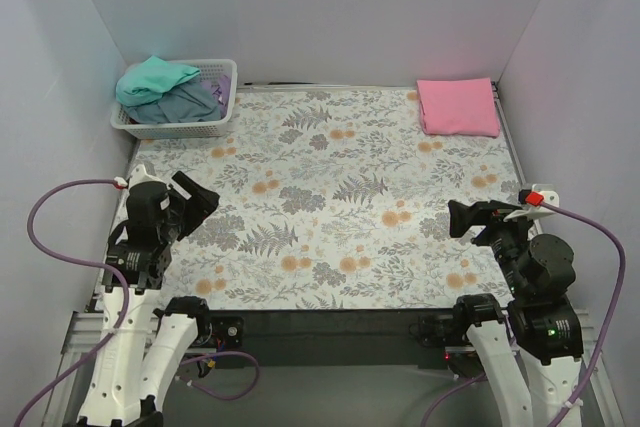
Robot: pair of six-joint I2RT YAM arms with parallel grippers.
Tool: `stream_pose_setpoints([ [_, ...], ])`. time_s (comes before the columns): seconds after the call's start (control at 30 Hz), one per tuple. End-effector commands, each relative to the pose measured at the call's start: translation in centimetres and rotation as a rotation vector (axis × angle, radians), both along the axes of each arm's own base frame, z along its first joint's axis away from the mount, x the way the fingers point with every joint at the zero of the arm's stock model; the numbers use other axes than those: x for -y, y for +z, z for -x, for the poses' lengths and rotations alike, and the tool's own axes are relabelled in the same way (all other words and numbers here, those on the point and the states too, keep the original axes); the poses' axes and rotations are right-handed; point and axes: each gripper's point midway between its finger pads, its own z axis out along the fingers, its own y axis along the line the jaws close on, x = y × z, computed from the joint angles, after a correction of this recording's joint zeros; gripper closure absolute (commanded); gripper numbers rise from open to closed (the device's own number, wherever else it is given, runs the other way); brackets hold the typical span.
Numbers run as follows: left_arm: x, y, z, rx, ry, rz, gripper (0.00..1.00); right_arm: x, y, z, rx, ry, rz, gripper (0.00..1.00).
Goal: Fold and stack the t-shirts
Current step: Reset both grippers
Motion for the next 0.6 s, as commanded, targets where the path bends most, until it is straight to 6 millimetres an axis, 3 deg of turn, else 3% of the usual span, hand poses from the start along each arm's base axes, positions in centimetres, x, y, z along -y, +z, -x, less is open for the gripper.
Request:
stream_pose_setpoints([
  [0.0, 0.0, -1.4, 0.6, -0.064, 0.004, 0.0, 0.29, 0.3, 0.7, -0.6, 0.044, -0.018, 0.009, 0.02],
  [0.3, 0.0, -2.6, 0.3, -0.078, 0.001, 0.0, 0.21, 0.1, -0.4, -0.8, 0.044, -0.011, 0.007, 0.02],
  [0.57, 0.3, -3.1, 0.1, -0.083, -0.01, 0.005, 0.2, -0.2, -1.1, -1.2, 0.033, 0.003, 0.007, 0.02],
])
